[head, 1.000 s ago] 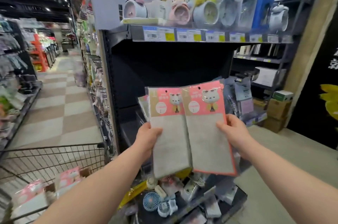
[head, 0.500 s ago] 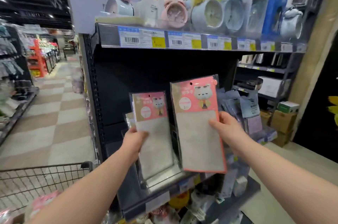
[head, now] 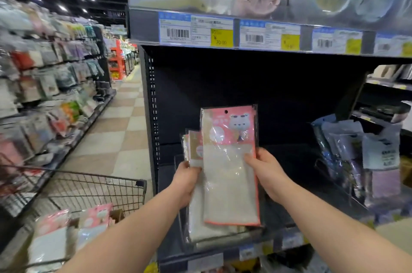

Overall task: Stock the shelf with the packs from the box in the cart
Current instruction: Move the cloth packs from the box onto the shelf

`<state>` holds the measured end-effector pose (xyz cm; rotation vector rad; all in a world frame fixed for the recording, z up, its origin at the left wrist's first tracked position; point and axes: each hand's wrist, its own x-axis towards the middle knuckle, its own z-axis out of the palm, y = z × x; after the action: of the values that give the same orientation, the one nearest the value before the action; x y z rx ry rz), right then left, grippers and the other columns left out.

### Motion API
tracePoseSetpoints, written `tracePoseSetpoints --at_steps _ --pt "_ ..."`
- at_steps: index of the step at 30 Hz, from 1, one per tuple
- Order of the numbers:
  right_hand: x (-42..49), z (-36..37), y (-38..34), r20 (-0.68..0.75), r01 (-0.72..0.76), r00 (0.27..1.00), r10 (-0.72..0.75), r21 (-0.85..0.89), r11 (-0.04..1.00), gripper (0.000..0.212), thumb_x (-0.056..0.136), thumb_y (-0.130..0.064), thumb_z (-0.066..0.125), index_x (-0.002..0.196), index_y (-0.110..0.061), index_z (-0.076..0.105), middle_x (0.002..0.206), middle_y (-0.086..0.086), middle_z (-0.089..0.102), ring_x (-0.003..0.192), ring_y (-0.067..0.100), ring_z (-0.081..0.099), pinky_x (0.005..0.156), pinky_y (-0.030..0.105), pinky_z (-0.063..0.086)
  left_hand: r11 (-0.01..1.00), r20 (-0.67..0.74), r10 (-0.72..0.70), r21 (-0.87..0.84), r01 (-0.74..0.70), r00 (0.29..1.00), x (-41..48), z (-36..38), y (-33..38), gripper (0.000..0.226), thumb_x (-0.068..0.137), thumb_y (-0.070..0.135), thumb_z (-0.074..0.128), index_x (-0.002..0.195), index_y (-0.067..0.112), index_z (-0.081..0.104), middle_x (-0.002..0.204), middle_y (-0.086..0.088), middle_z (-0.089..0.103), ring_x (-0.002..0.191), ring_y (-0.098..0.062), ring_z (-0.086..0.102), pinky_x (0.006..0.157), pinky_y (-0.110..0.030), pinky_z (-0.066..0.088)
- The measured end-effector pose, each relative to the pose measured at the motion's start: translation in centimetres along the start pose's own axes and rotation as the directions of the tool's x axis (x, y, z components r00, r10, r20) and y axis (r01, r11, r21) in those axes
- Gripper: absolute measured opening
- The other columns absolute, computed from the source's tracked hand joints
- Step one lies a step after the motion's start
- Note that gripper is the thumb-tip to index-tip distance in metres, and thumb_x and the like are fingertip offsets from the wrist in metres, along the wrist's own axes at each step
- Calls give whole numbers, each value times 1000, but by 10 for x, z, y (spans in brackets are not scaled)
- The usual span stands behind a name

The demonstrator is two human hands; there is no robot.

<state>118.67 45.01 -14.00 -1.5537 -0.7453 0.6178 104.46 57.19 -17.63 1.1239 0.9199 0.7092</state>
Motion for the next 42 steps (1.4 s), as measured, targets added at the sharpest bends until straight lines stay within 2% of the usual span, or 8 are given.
tracePoseSetpoints --at_steps 3,6,12,16,24,32,38,42 --pt "11 7 11 64 -22 998 21 17 1000 23 91 -12 58 114 -11 60 106 9 70 96 26 69 88 42 55 998 -81 49 39 -46 995 -5 0 5 30 97 21 47 125 11 49 109 -9 65 90 -24 63 69 -33 51" --pt "16 14 19 96 -26 995 27 -7 1000 19 90 -7 55 106 -15 60 97 3 70 88 21 68 74 31 56 965 -132 173 223 -141 976 -8 -1 8 51 97 31 49 145 18 36 139 -3 50 122 -23 52 103 -36 43" --pt "19 25 47 121 -83 986 113 -228 970 15 88 -9 55 100 -15 59 97 8 66 88 26 65 78 35 53 762 -15 254 618 -191 967 -16 4 2 60 75 36 68 128 40 41 119 9 60 106 -13 61 93 -35 52" --pt "16 27 59 125 -91 984 129 -273 958 14 88 -6 53 100 -9 59 97 12 64 83 26 62 69 32 49 783 -33 183 609 -126 982 -25 15 3 53 84 13 67 128 23 39 100 21 45 101 -4 47 85 -21 41" --pt "30 25 37 -8 40 999 -40 1 999 21 95 -14 52 114 -23 52 99 3 59 92 23 55 81 27 40 730 -96 111 683 -16 989 -20 16 -7 97 76 11 65 154 17 7 160 -5 8 142 -28 28 110 -40 39" --pt "28 27 66 100 -110 987 124 -136 985 43 91 -16 56 133 -21 46 101 0 62 86 19 60 70 28 50 720 -157 30 689 88 987 -5 19 -17 104 76 8 63 154 19 -5 157 -12 20 137 -32 37 99 -36 47" --pt "46 34 79 139 -271 935 325 -312 911 92 78 -11 66 150 -16 9 129 14 54 108 30 59 83 32 52 721 -230 -8 673 165 973 8 19 -24 97 82 12 61 152 11 -6 146 -13 39 130 -29 45 100 -31 43" --pt "55 40 84 108 -354 909 402 -305 884 81 76 -5 65 144 -8 20 122 14 54 103 28 58 84 32 52 736 -286 -46 638 226 957 16 22 -23 80 85 16 58 150 4 11 138 -14 49 119 -29 54 91 -32 46"
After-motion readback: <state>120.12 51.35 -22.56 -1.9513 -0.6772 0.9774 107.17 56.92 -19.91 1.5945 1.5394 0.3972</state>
